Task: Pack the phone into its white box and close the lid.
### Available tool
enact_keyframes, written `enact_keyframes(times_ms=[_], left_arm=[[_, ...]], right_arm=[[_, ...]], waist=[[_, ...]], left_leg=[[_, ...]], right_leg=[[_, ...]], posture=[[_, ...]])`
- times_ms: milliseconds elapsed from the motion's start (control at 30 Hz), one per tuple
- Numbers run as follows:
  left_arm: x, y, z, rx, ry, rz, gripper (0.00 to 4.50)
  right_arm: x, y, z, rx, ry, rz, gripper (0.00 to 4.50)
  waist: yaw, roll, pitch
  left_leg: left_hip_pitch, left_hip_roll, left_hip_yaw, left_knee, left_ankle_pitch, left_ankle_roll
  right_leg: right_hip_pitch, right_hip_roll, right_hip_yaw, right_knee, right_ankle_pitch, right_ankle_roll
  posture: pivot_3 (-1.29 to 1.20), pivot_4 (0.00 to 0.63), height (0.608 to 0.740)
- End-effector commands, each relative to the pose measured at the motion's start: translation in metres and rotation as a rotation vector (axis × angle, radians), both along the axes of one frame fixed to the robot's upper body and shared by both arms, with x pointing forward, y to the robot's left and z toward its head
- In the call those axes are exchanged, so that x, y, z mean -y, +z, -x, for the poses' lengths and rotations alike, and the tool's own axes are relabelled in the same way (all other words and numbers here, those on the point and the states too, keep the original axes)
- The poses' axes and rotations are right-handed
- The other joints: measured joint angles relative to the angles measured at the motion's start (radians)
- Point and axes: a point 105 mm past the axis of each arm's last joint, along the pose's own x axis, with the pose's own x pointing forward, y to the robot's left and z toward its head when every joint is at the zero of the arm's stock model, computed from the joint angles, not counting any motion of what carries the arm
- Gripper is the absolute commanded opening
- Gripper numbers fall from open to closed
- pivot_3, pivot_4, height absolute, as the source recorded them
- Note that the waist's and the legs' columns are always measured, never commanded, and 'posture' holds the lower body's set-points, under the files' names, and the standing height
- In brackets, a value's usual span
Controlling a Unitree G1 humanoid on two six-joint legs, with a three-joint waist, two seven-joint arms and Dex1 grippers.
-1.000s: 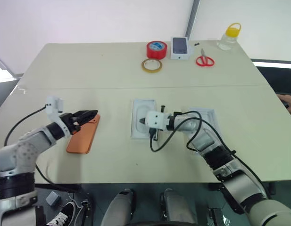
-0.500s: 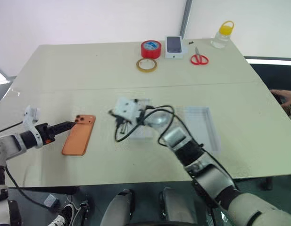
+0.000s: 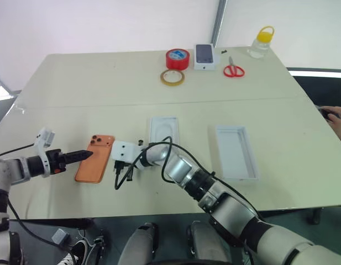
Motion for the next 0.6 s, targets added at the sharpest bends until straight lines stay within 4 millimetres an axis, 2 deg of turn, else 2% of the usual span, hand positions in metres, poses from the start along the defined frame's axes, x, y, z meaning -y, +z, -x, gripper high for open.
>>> enact_keyframes(times_ms=[33,133,233,400,500,600], left_arm=[[0.026,-0.031,0.011,-0.126,-0.069,0.049,3.27],[0.043,-0.038,0.016,-0.158,-0.118,0.087,3.27],[0.053,-0.042,0.016,-0.171,-0.129,0.104,3.27],[0.074,-0.030,0.019,-0.167,-0.206,0.161,3.27],[0.056,-0.032,0.006,-0.131,-0.105,0.114,3.27],[0.039,-0.024,-0.001,-0.111,-0.024,0.136,3.27]], right_arm=[[0.000,-0.009,0.001,0.010,-0.005,0.039,0.10],[0.003,-0.003,-0.005,0.018,-0.033,0.018,0.10],[0.003,-0.002,-0.005,0.019,-0.029,0.011,0.10],[0.004,0.002,-0.007,0.025,-0.030,-0.003,0.10],[0.007,-0.002,-0.006,0.038,-0.016,0.012,0.10],[0.009,-0.004,-0.004,0.034,-0.006,0.016,0.10]], waist=[[0.001,0.003,-0.003],[0.007,0.006,-0.006],[0.012,0.007,-0.006],[0.012,0.007,-0.006],[0.014,0.007,-0.006],[0.015,0.007,-0.006]], left_leg=[[0.001,0.000,0.000,0.000,0.000,0.000],[0.003,0.000,0.000,-0.001,-0.001,0.001],[0.009,0.000,0.000,-0.002,-0.002,0.002],[0.010,-0.001,0.000,-0.002,-0.002,0.003],[0.010,-0.001,0.000,-0.002,-0.002,0.003],[0.010,-0.001,0.000,-0.002,-0.002,0.003]], right_leg=[[0.001,0.000,0.000,0.000,0.000,0.000],[0.003,-0.001,0.000,-0.001,0.000,0.000],[0.010,-0.001,0.000,-0.003,0.000,0.000],[0.011,-0.001,0.000,-0.004,-0.001,0.001],[0.011,-0.001,0.000,-0.004,-0.001,0.001],[0.011,-0.001,0.000,-0.003,-0.001,0.001]], posture=[[0.00,0.150,0.740],[0.00,0.150,0.740],[0.00,0.150,0.740],[0.00,0.150,0.740],[0.00,0.150,0.740],[0.00,0.150,0.740]])
